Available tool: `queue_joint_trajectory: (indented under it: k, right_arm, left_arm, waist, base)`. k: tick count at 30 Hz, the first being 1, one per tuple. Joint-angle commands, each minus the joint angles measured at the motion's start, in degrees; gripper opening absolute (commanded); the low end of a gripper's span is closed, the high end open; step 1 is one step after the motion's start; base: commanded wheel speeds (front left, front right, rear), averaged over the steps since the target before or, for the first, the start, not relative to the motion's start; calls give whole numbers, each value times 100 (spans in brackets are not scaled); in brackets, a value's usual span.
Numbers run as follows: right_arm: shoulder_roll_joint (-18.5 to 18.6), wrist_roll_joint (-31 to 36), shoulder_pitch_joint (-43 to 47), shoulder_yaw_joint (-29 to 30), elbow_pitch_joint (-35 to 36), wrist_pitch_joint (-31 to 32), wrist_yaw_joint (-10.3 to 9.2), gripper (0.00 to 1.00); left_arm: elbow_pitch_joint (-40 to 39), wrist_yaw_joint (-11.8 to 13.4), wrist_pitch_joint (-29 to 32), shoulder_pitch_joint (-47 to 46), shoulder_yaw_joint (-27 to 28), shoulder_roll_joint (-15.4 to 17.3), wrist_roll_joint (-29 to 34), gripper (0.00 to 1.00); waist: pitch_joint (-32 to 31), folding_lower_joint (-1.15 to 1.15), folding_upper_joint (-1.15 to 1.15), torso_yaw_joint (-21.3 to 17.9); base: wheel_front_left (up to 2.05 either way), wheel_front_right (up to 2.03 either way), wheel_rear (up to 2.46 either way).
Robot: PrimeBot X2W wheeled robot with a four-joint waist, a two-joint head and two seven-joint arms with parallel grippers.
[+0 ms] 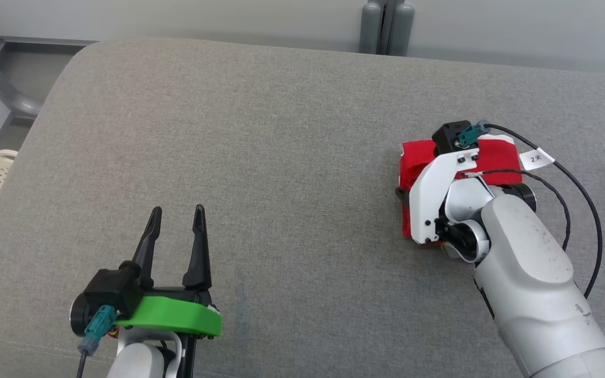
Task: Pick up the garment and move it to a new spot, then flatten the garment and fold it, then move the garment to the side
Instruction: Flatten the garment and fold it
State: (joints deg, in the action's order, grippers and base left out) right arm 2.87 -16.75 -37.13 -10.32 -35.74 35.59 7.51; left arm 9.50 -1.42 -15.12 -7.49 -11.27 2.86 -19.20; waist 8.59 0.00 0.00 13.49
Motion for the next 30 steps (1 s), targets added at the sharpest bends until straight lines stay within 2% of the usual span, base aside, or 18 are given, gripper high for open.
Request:
queue_joint_trajectory:
  k: [1, 5, 9, 12, 18, 19, 20, 26, 30]
  right_arm:
    - [7, -157, -99, -44, 19, -120, -5, 100]
    - [9, -759, -254, -250, 303, -630, -4, 100]
    - [17, -1091, -336, -297, 651, -1179, -4, 100]
    - [55, -991, -261, -228, 933, -1507, -4, 100]
    - [605, -571, 402, 91, 1284, -2083, -4, 100]
    - [733, -450, 559, 210, 1262, -2165, -4, 67]
    - [814, -366, 713, 338, 1224, -2264, -4, 0]
    - [880, -23, 1192, 754, 680, -2443, -4, 0]
    - [724, 80, 1092, 587, 298, -2370, -3, 0]
  left_arm:
    - [1, 34, 0, -82, 12, 9, -52, 100]
    - [-3, 33, 0, -51, 72, 9, 2, 100]
    - [-21, 28, 0, -13, 96, 8, 38, 100]
    - [-26, 9, 1, 19, 111, 9, 63, 100]
    - [-13, -8, 0, 84, 137, 9, 110, 100]
    - [-9, -13, 1, 87, 139, 10, 111, 100]
    - [-16, -15, 0, 84, 132, 9, 114, 100]
    - [-10, -65, 0, -21, 93, 10, 160, 100]
    - [38, -102, 0, -165, 96, 9, 201, 100]
  waist:
    - [-13, 0, 0, -2]
    - [-62, 0, 0, -79]
    - [-140, 0, 0, -212]
    - [-196, 0, 0, -314]
    - [-317, 0, 0, -477]
    - [-324, 0, 0, -491]
    - [-325, 0, 0, -502]
    - [-221, 0, 0, -500]
    - [-142, 0, 0, -461]
  base:
    - [0, 0, 0]
    - [0, 0, 0]
    - [0, 0, 0]
    - [0, 0, 0]
    - [0, 0, 0]
    - [0, 0, 0]
    - [0, 0, 0]
    - [0, 0, 0]
    - [0, 0, 0]
